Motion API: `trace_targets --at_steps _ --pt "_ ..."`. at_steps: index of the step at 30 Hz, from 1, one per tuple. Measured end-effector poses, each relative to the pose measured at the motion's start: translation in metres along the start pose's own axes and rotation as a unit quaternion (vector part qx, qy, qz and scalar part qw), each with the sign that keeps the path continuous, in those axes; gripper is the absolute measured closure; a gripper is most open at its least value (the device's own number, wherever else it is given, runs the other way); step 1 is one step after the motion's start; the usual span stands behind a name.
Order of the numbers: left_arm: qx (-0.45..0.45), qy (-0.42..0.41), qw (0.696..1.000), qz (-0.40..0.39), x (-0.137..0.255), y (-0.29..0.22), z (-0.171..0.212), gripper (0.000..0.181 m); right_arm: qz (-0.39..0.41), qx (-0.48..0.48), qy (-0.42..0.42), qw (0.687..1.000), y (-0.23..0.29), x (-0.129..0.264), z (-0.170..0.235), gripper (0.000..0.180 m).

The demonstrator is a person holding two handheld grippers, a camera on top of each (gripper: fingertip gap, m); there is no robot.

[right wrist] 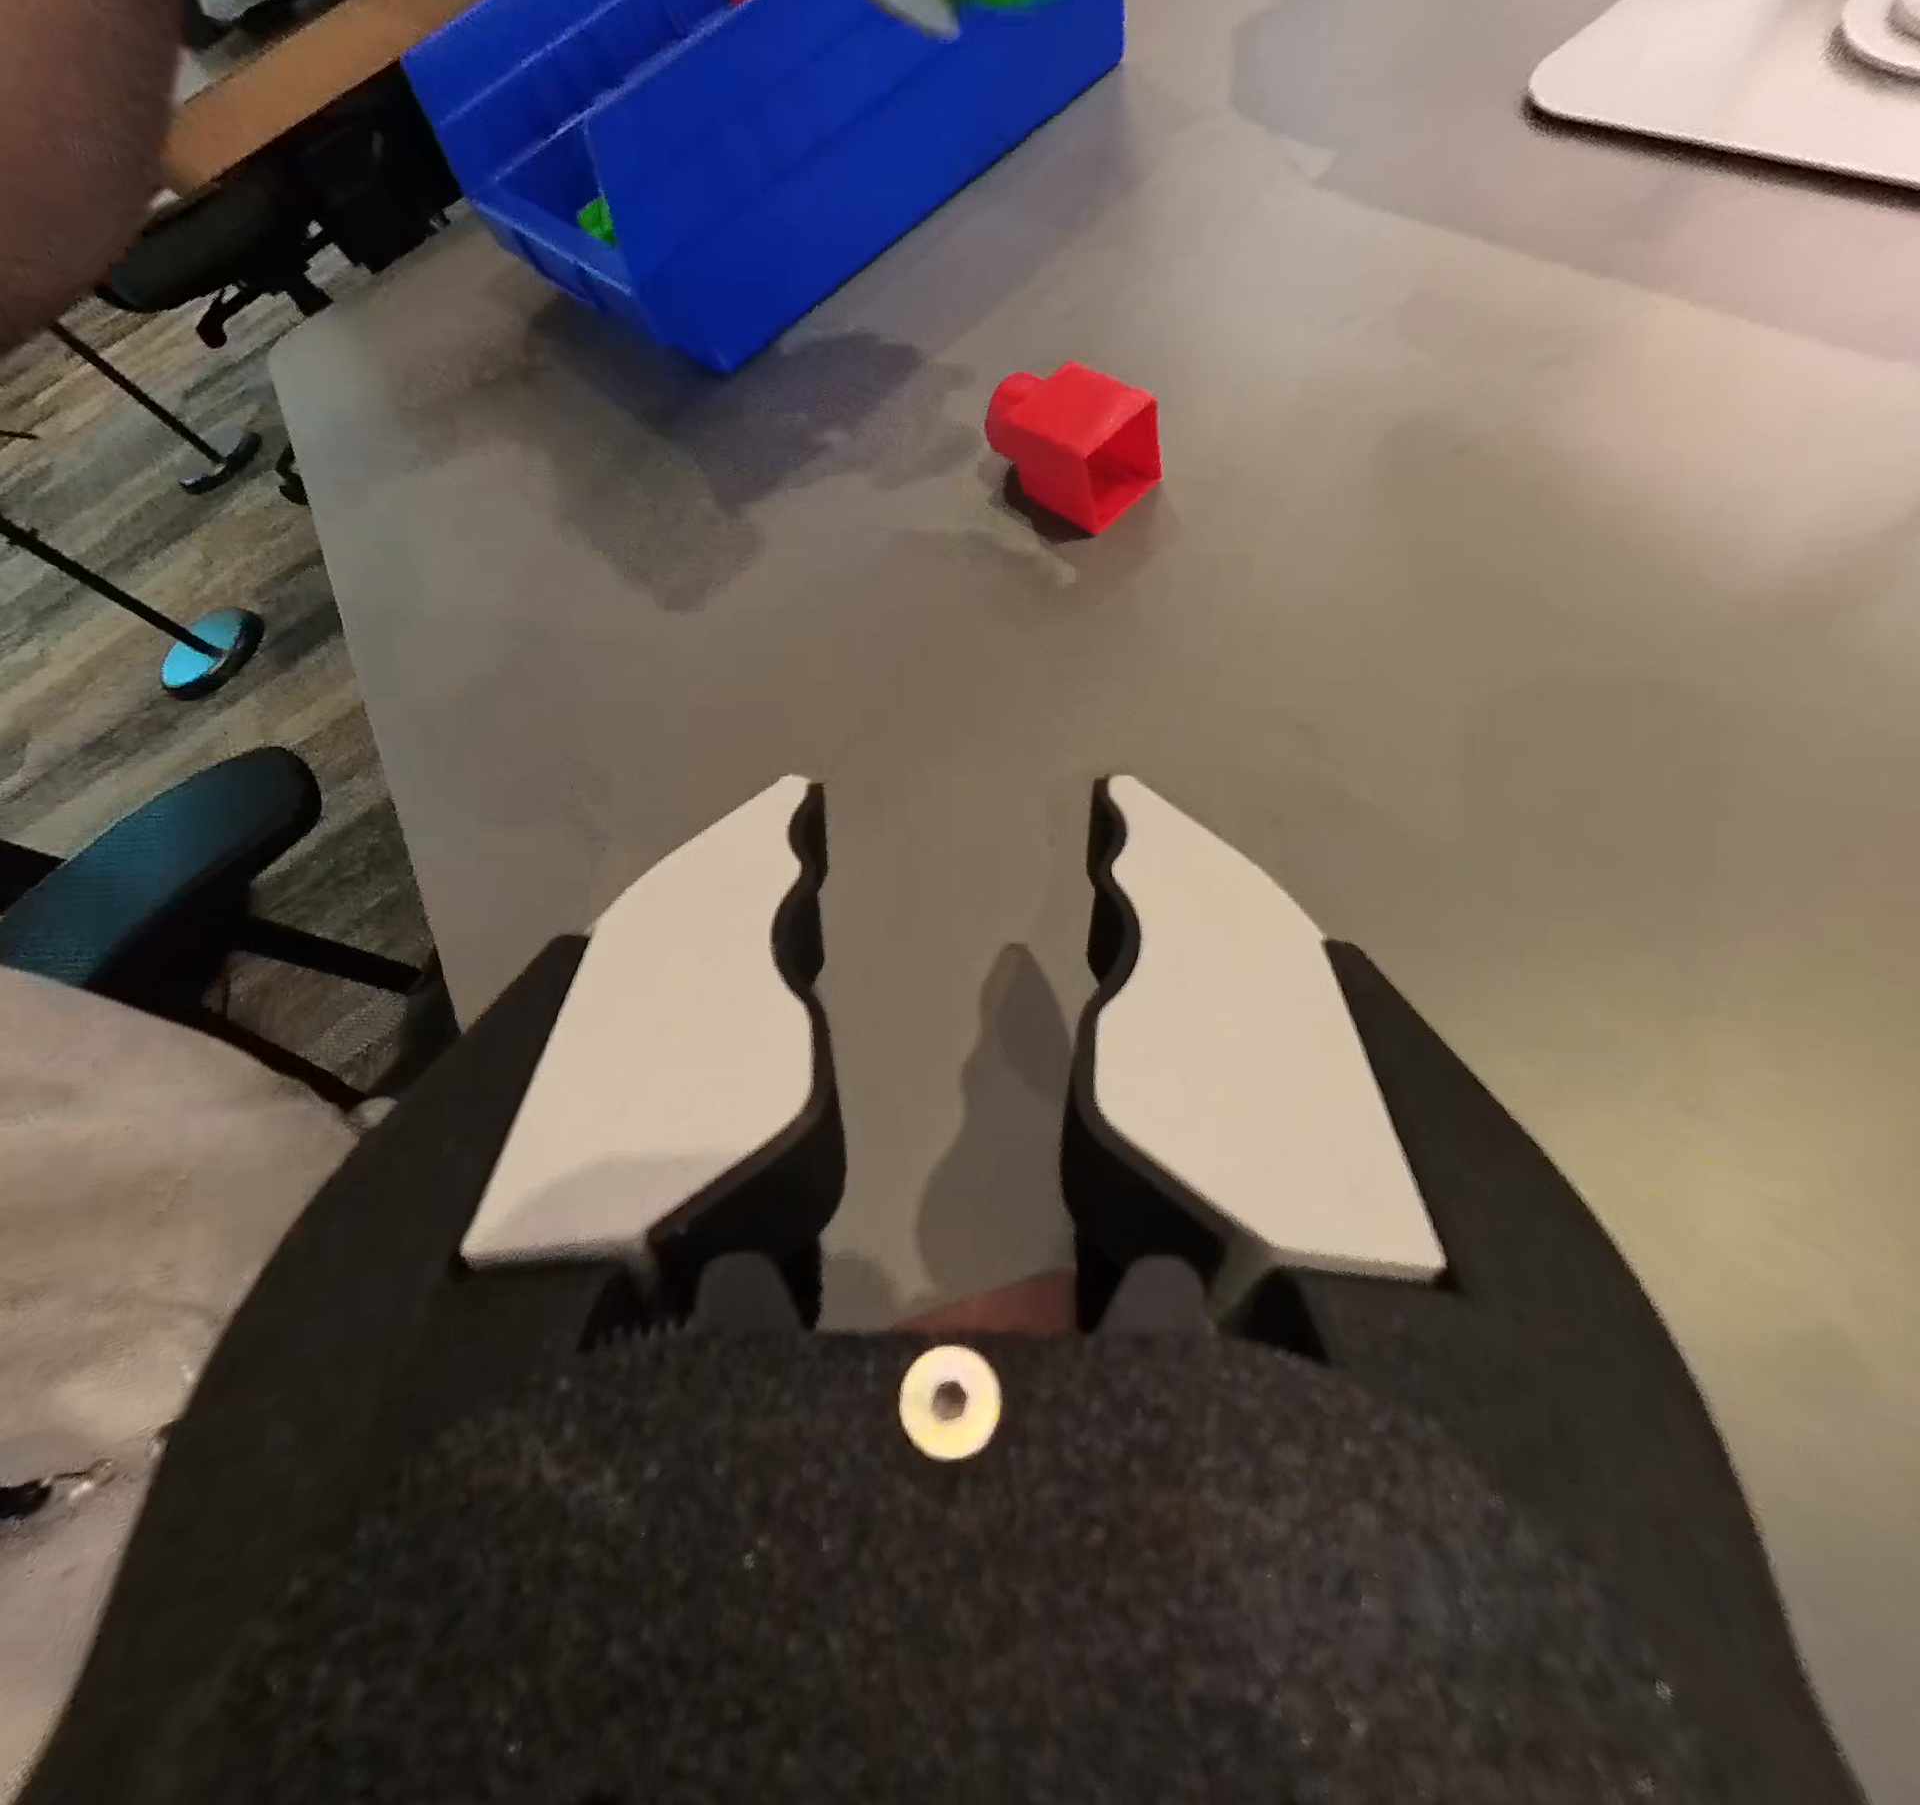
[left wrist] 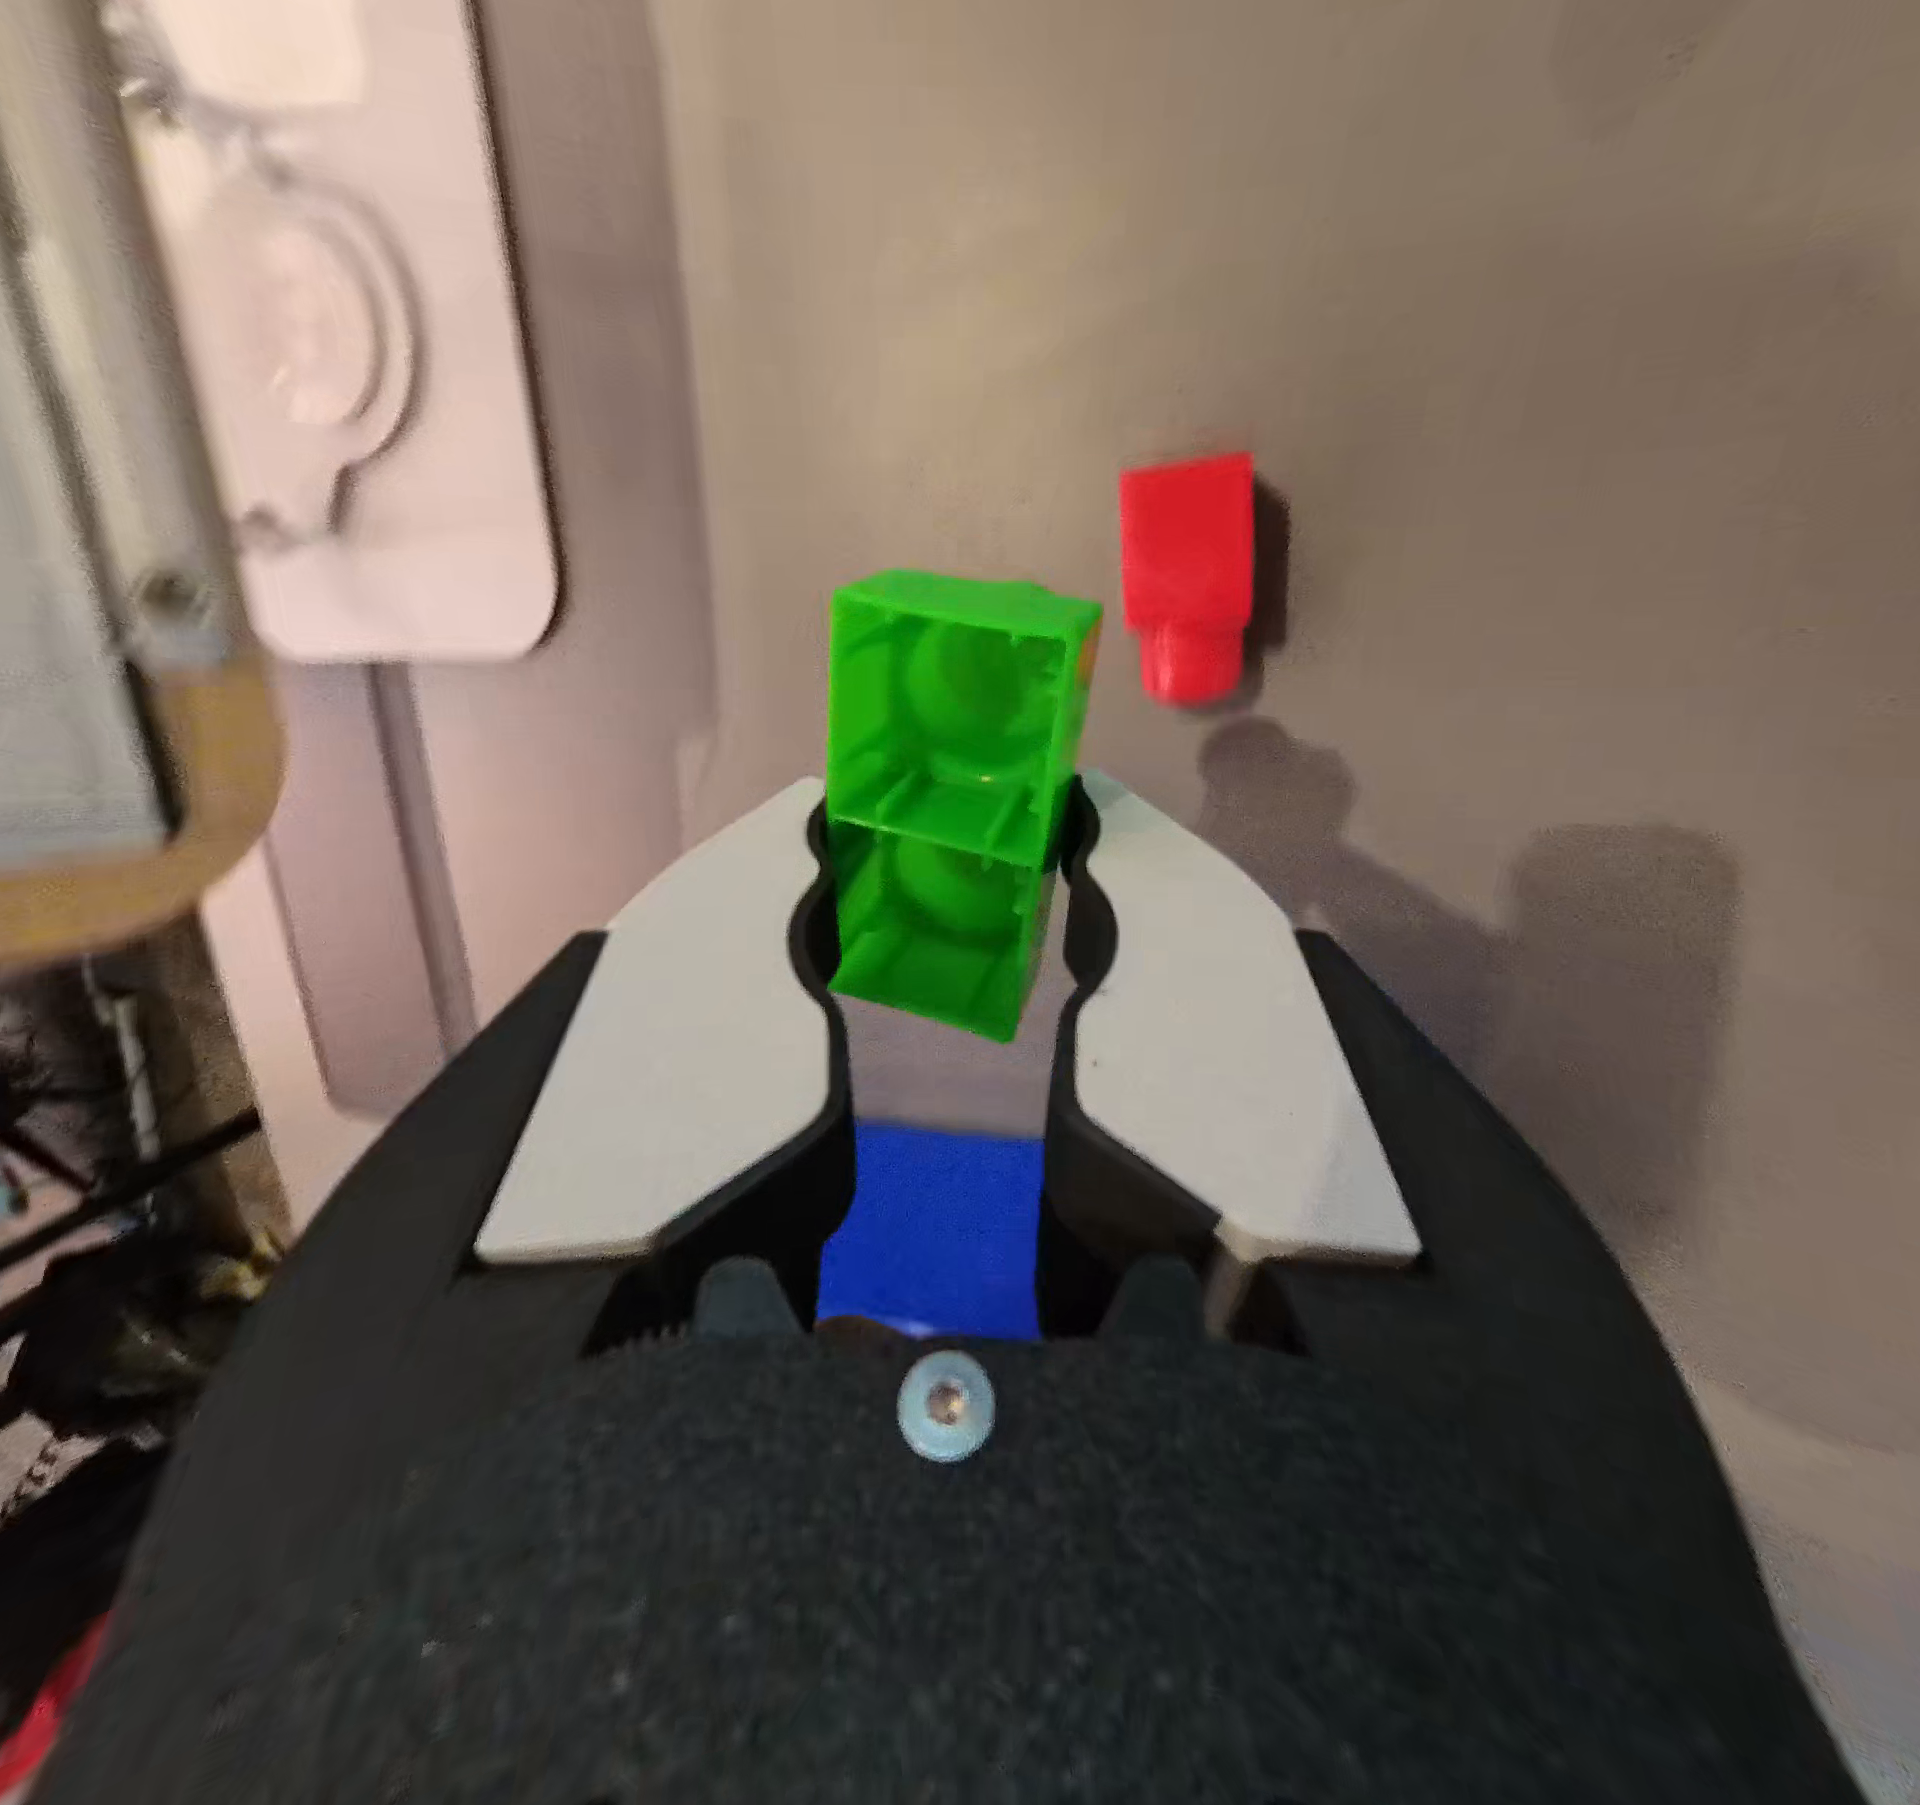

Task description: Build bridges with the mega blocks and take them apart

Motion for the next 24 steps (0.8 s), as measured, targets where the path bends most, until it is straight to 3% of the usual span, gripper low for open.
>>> trace_targets --at_steps 4,10,24 --pt "-0.012 0.034 0.999 0.029 -0.060 0.006 -0.036 0.141 -0.003 0.017 0.008 1.000 0.005 -0.002 0.003 0.131" --pt "0.008 0.052 0.996 0.072 -0.108 0.027 -0.061 0.141 -0.007 0.021 0.011 1.000 0.009 0.002 0.006 0.131" --pt "-0.004 0.097 0.991 0.088 -0.138 0.026 -0.051 0.140 0.008 0.012 0.000 1.000 -0.001 0.018 0.010 0.131"
Point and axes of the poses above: each gripper's, where its closed fingertips meet, x back along the fingers, z out of its underside, y = z × x across the jaws, the point moved 1 cm from there along x, back along the fingers
